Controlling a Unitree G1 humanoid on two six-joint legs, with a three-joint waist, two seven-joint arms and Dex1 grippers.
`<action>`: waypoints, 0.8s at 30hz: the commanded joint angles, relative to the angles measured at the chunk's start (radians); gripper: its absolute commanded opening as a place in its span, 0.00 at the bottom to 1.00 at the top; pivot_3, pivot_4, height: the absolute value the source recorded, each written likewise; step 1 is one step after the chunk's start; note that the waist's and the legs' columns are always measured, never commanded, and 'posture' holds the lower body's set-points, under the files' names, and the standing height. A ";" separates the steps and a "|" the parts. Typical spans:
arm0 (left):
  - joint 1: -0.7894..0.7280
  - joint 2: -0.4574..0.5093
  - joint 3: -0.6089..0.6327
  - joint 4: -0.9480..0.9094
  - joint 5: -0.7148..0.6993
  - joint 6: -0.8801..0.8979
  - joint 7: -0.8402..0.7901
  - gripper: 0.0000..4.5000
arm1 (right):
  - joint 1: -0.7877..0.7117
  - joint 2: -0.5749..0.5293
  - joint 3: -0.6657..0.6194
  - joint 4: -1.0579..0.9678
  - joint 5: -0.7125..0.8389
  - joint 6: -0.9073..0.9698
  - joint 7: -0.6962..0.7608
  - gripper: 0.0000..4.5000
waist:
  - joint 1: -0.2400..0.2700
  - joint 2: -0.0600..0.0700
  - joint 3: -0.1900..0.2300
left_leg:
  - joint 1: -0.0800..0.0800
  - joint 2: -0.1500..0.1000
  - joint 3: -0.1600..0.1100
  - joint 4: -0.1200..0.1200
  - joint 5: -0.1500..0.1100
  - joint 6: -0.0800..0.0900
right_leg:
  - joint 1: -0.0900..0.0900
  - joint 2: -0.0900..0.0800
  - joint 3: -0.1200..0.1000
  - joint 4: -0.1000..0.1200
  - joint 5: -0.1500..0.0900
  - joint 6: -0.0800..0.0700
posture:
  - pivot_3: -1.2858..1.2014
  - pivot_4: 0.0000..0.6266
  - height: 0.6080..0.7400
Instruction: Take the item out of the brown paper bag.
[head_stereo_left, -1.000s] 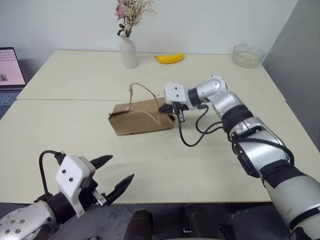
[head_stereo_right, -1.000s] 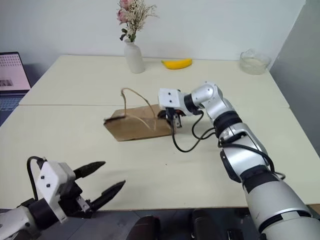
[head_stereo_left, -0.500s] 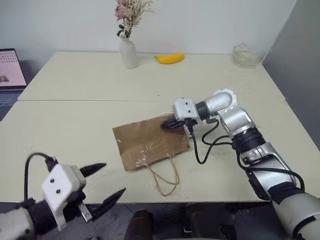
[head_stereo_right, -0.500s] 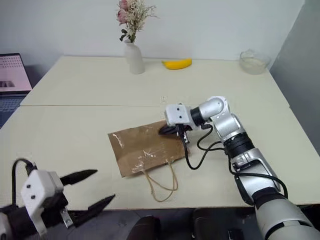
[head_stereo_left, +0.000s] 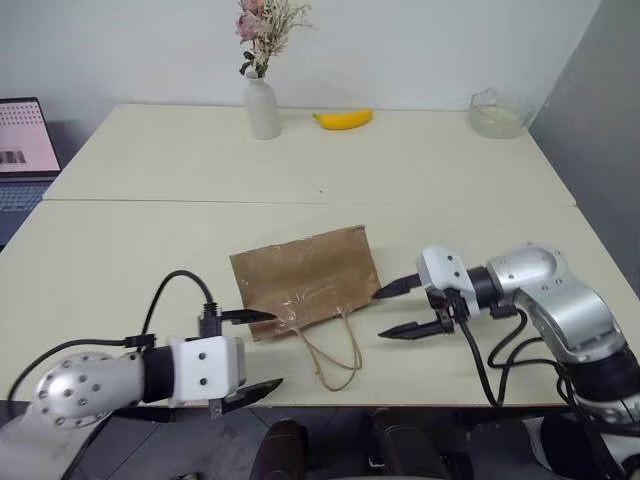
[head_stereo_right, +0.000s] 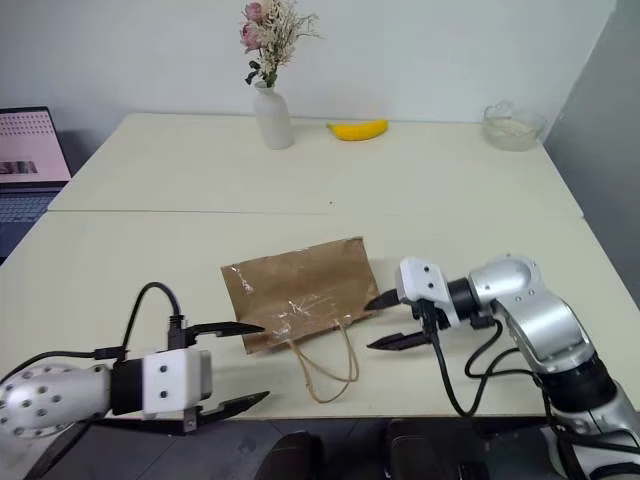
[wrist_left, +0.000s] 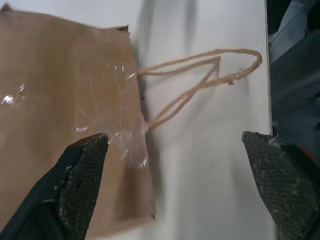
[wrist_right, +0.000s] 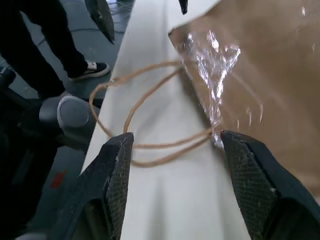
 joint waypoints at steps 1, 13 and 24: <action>-0.091 -0.038 -0.114 0.065 0.061 -0.081 -0.023 1.00 | 0.028 -0.043 -0.062 -0.093 0.045 0.052 -0.052 0.65 | -0.004 0.000 0.000 | 0.000 0.000 0.001 0.000 0.000 0.000 | 0.000 0.000 0.001 -0.001 0.000 0.000 | 0.52 0.24 1.00; -0.322 -0.217 -0.351 0.244 0.178 -0.170 -0.028 0.80 | 0.172 -0.181 -0.141 -0.240 0.153 0.144 -0.121 0.65 | 0.000 -0.001 0.000 | -0.003 0.000 0.000 -0.001 0.000 0.000 | 0.002 0.000 0.000 -0.011 0.007 0.012 | 0.52 0.24 1.00; -0.364 -0.260 -0.289 0.175 0.045 0.036 -0.010 0.01 | 0.256 -0.140 -0.054 -0.334 0.193 0.149 -0.227 0.65 | -0.003 -0.001 0.000 | -0.003 0.000 -0.001 0.000 0.000 0.000 | 0.003 0.000 0.000 -0.011 0.008 0.014 | 0.52 0.24 1.00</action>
